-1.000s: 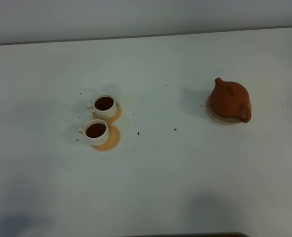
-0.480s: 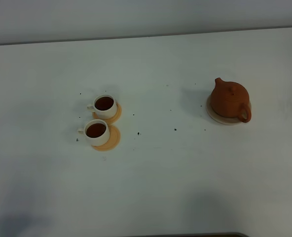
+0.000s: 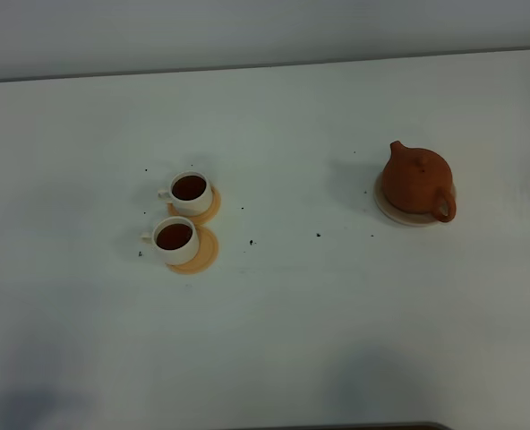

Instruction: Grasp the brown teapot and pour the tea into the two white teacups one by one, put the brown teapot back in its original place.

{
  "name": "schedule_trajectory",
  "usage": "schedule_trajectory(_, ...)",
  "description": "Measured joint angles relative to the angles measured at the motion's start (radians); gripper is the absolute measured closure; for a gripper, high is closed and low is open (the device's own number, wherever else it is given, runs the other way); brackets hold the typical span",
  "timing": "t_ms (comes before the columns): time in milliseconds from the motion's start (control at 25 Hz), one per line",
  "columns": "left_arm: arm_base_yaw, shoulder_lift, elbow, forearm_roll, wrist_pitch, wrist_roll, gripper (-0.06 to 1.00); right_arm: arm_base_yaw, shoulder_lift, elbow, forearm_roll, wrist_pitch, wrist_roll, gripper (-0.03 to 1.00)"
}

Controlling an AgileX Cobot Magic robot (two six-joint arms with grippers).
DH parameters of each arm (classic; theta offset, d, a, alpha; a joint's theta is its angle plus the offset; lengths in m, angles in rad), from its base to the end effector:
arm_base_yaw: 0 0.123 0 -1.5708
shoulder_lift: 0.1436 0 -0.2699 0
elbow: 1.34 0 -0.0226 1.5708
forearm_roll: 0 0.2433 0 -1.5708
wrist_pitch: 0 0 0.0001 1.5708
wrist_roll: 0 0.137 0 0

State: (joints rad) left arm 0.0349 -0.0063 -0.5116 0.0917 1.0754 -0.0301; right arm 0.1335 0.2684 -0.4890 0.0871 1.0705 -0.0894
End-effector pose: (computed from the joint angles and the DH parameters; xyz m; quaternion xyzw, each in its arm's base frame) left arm 0.0413 0.0125 0.2552 -0.0302 0.8510 0.0470 0.5222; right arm 0.0745 0.0206 0.2320 -0.0980 0.9134 0.0520 0.3917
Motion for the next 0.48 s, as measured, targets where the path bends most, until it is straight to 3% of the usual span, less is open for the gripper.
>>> schedule_trajectory(480,0.000,0.000,0.000,0.000,0.000,0.000,0.49,-0.069,-0.144,0.000,-0.001,-0.002,0.002,0.73)
